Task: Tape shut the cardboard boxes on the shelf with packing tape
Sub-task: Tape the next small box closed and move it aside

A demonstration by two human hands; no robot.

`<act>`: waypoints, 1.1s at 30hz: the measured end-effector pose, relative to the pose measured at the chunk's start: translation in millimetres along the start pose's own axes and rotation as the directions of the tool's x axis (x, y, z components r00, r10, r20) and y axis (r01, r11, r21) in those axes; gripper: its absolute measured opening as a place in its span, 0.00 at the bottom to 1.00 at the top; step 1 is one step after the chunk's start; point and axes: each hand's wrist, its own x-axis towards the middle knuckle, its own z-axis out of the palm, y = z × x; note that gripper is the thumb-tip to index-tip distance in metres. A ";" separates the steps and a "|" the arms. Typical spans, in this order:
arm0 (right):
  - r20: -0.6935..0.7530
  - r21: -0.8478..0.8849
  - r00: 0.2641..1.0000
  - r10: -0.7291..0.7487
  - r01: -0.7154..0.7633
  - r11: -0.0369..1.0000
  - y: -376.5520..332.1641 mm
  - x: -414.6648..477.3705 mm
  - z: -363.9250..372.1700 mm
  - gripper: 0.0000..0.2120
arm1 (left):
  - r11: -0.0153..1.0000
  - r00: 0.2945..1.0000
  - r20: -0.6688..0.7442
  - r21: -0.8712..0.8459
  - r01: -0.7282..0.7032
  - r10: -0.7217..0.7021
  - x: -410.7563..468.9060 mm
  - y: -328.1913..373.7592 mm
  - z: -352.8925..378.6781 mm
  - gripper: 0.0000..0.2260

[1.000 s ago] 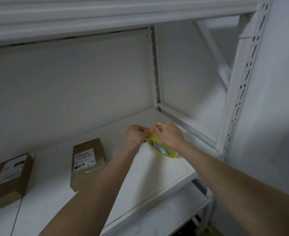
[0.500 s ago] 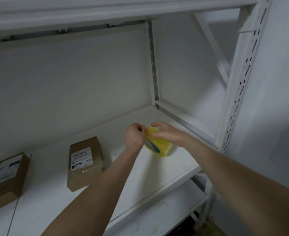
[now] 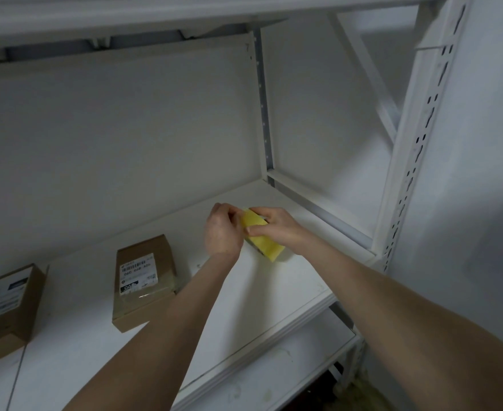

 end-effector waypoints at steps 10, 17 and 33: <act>0.007 0.151 0.999 0.054 -0.054 0.987 -9.8 -2.2 3.5 0.14 | 0.995 0.996 0.006 -0.042 -0.090 0.090 3.8 -7.7 -6.0 0.04; 0.010 0.090 0.999 0.033 -0.033 0.995 -4.1 -4.3 -0.5 0.21 | 0.969 0.964 0.253 -0.206 0.135 -0.080 9.6 -8.7 -15.1 0.10; -0.050 -0.004 0.999 0.009 -0.009 1.000 -5.7 -3.3 4.8 0.10 | 0.992 0.992 0.020 0.023 -0.128 0.127 -0.9 -2.6 -5.4 0.04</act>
